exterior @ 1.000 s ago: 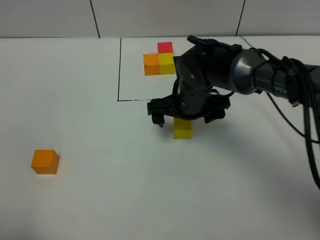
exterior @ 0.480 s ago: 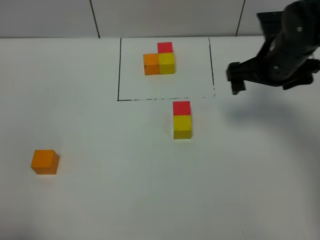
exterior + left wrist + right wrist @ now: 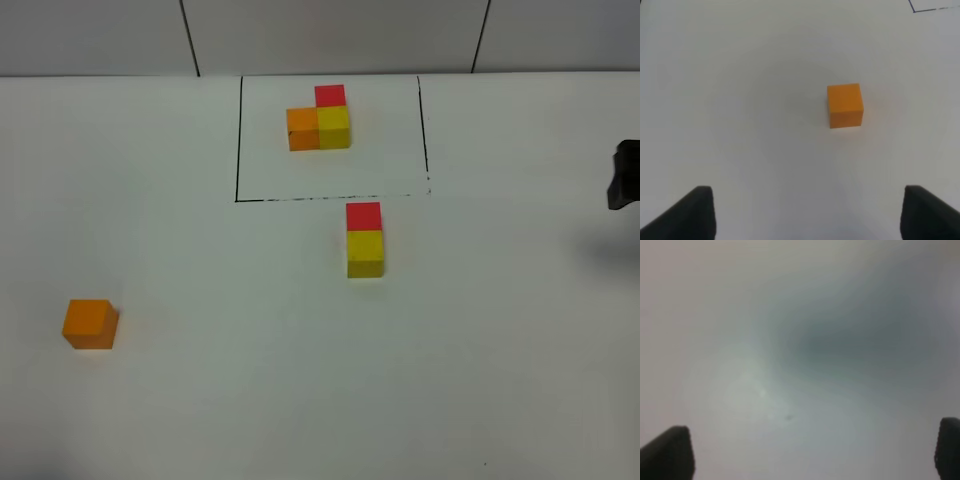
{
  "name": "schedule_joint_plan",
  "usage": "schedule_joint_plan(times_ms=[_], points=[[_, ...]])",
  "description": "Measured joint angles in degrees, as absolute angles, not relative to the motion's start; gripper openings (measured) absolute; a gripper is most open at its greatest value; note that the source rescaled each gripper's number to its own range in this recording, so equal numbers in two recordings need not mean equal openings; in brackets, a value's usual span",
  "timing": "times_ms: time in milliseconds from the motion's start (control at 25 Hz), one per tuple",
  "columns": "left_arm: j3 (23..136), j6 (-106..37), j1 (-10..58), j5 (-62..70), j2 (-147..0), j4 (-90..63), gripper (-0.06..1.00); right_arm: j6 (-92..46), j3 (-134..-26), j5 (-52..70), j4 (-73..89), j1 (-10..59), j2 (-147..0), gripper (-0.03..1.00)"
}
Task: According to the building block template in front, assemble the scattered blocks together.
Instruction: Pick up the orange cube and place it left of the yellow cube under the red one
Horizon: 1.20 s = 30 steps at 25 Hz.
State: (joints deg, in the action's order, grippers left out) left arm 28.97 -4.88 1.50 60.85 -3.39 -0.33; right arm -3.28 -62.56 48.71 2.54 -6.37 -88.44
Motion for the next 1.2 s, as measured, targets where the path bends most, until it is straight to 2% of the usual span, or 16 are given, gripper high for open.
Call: schedule_joint_plan(times_ms=[200,560,960,1200], points=[[29.0,-4.9,1.5,60.8,-3.4,-0.3,0.72,-4.5,-56.8,47.5,2.5,-9.7,-81.7,0.95],[29.0,-4.9,1.5,60.8,-3.4,-0.3,0.72,-1.9,-54.2,56.6,0.6,-9.8,-69.2,0.95],[29.0,-4.9,1.5,60.8,-3.4,0.0,0.72,-1.6,-43.4,61.6,0.7,-9.8,-48.3,0.95],[29.0,-4.9,1.5,60.8,-3.4,0.0,0.72,-1.2,-38.7,64.5,0.7,-5.3,-35.3,0.95]])
